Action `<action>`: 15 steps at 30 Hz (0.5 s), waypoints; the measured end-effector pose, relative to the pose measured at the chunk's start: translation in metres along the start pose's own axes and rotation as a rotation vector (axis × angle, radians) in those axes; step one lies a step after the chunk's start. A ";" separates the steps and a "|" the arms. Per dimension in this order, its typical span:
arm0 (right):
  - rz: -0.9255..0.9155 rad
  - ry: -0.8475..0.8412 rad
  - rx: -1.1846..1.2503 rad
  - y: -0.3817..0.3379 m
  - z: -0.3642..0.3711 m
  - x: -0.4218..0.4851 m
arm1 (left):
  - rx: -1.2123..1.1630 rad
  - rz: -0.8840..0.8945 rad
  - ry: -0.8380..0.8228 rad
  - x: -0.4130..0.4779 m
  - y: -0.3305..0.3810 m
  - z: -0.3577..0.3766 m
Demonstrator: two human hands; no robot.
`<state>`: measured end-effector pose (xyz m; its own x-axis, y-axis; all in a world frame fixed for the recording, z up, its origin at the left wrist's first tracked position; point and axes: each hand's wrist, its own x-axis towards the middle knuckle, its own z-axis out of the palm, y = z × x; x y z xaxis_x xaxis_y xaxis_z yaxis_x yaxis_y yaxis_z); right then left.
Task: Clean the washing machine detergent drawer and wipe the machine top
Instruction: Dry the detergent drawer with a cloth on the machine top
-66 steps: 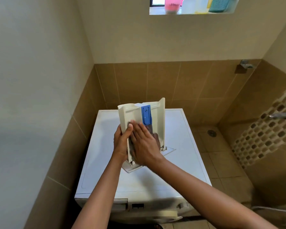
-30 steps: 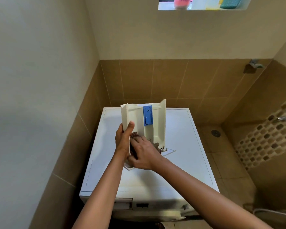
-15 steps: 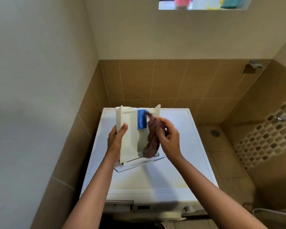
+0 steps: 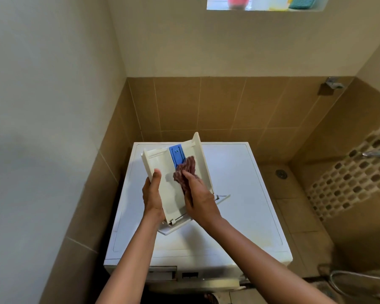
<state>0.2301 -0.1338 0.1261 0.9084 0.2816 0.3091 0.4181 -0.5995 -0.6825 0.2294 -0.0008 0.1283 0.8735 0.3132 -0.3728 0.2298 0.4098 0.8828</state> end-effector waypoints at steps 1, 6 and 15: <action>0.027 -0.041 -0.020 -0.001 0.000 -0.002 | 0.003 0.006 -0.016 0.001 0.000 -0.002; 0.108 -0.182 -0.069 -0.012 -0.005 0.011 | 0.001 -0.018 -0.072 0.000 -0.001 -0.002; 0.222 -0.598 -0.400 -0.023 -0.010 0.031 | 0.087 0.078 -0.061 0.002 0.005 -0.002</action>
<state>0.2490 -0.1190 0.1580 0.8606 0.4127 -0.2984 0.2996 -0.8841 -0.3587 0.2312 0.0039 0.1311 0.9141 0.2877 -0.2859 0.1937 0.3096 0.9309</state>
